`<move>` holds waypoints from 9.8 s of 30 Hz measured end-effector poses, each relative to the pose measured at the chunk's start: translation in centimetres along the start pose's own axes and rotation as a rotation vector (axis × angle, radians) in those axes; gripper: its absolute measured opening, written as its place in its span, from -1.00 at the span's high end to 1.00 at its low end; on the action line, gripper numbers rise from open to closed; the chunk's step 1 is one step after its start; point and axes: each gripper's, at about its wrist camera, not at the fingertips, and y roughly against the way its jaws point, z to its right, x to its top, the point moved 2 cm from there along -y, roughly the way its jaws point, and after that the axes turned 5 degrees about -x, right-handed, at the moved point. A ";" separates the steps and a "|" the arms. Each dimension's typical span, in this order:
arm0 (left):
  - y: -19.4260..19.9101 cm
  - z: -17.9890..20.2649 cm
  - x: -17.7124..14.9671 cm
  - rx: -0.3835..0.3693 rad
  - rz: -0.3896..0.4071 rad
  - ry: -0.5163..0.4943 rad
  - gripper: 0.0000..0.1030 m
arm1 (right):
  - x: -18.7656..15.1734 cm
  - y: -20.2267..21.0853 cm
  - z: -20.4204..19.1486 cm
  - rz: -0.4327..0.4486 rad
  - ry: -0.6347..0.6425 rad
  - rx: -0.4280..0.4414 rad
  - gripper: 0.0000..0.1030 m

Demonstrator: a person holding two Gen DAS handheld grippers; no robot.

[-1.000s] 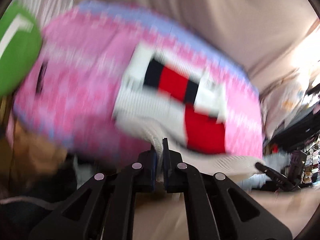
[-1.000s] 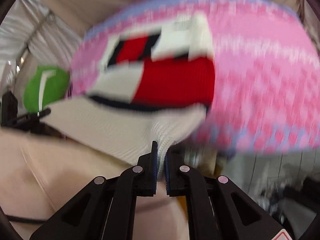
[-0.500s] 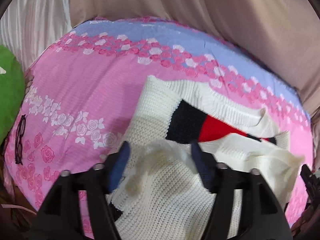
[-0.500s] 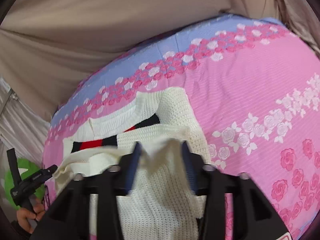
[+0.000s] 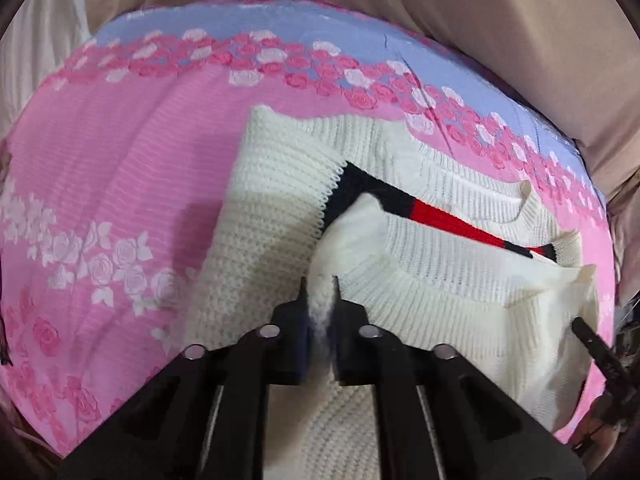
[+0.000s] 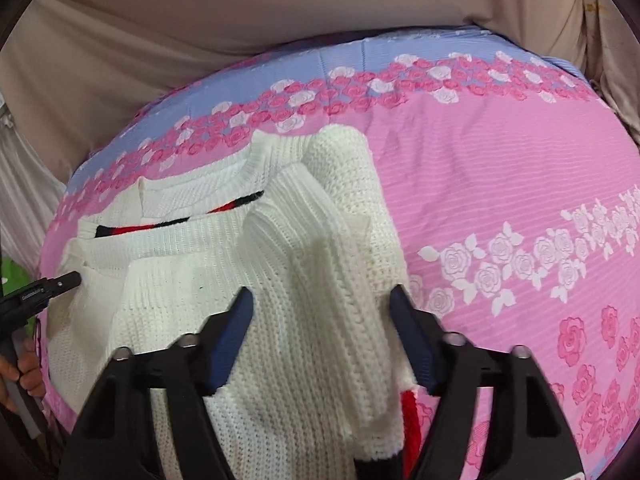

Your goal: Fold small clothes

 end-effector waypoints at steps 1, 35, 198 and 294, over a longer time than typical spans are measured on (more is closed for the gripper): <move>1.2 0.0 0.2 -0.017 0.029 0.015 0.87 | 0.1 0.0 0.0 -0.013 -0.002 0.005 0.70; -1.1 5.0 -3.9 0.145 -0.031 -0.092 0.21 | 0.7 -1.0 -6.4 -0.085 0.164 -0.002 0.75; 1.7 8.6 -10.4 0.125 -0.187 -0.072 0.50 | -10.0 3.6 -9.6 -0.159 0.297 0.014 0.49; 8.2 16.0 -14.2 0.021 -0.082 -0.412 -0.61 | -9.6 8.3 7.0 -0.168 -0.088 0.079 0.46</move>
